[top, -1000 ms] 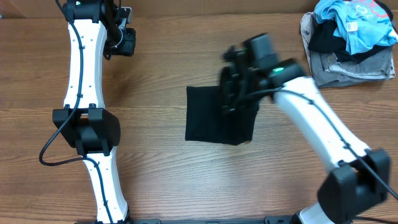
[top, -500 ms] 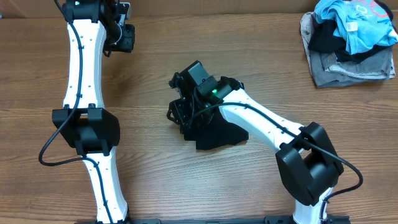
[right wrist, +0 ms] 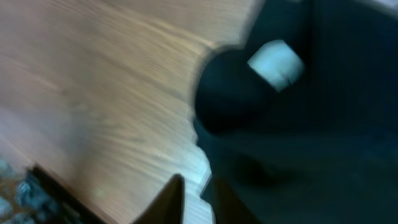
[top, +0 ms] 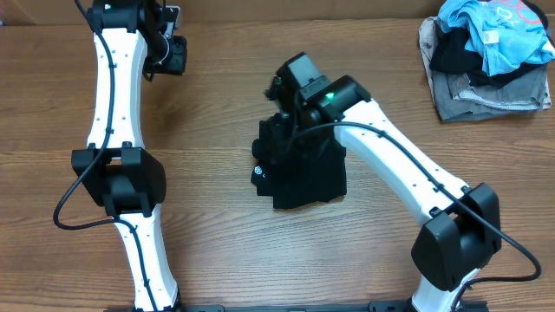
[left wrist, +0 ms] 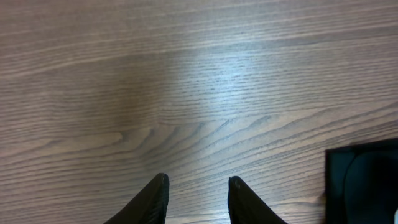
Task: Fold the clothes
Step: 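Grasp the folded black shirt with the right gripper and lift it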
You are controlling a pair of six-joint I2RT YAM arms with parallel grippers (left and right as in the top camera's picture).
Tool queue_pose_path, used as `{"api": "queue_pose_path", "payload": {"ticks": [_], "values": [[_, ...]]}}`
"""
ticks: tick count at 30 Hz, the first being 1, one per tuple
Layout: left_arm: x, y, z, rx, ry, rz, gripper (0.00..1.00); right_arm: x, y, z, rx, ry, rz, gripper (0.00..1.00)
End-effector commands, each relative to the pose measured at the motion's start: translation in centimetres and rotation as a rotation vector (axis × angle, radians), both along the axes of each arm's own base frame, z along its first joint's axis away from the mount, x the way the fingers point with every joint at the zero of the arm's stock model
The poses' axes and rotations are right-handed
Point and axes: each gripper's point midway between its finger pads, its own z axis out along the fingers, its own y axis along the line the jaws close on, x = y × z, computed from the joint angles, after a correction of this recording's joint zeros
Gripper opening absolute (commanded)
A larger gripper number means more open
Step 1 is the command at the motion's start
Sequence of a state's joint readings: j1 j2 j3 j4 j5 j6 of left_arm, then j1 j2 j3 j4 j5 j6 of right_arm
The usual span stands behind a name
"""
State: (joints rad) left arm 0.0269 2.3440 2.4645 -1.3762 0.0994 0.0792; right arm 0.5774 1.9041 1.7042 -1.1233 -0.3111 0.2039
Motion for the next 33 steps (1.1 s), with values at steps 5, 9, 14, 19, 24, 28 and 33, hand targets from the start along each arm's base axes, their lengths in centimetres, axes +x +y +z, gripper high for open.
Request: {"api": "queue_pose_path", "payload": {"ticks": [5,9,14,19,24,28,33], "values": [[0.0,0.4,-0.9,0.003,0.017,0.017,0.35,-3.6,-2.4,-5.6,-0.144,0.145,0.006,0.04],[0.0,0.4,-0.9,0.003,0.018,0.017,0.36,-5.4,-3.4,-8.6,-0.181,0.198,0.011,0.04],[0.0,0.4,-0.9,0.002,0.014,0.017,0.36,-5.2,-5.7,-11.6,-0.237,0.182,-0.033,0.07],[0.3,0.4,-0.8,0.002,0.003,0.018,0.36,-2.9,-9.6,-14.2,-0.287,0.14,-0.138,0.09],[0.5,0.4,-0.8,-0.003,-0.005,0.022,0.36,-1.7,-14.4,-17.0,-0.317,0.166,-0.264,0.09],[0.6,0.4,-0.7,-0.003,-0.008,0.022,0.36,-0.4,-19.3,-18.2,-0.383,0.176,-0.38,0.14],[0.7,0.4,-0.7,-0.002,-0.015,0.022,0.36,2.7,-25.1,-17.9,-0.42,0.102,-0.508,0.69]]}}
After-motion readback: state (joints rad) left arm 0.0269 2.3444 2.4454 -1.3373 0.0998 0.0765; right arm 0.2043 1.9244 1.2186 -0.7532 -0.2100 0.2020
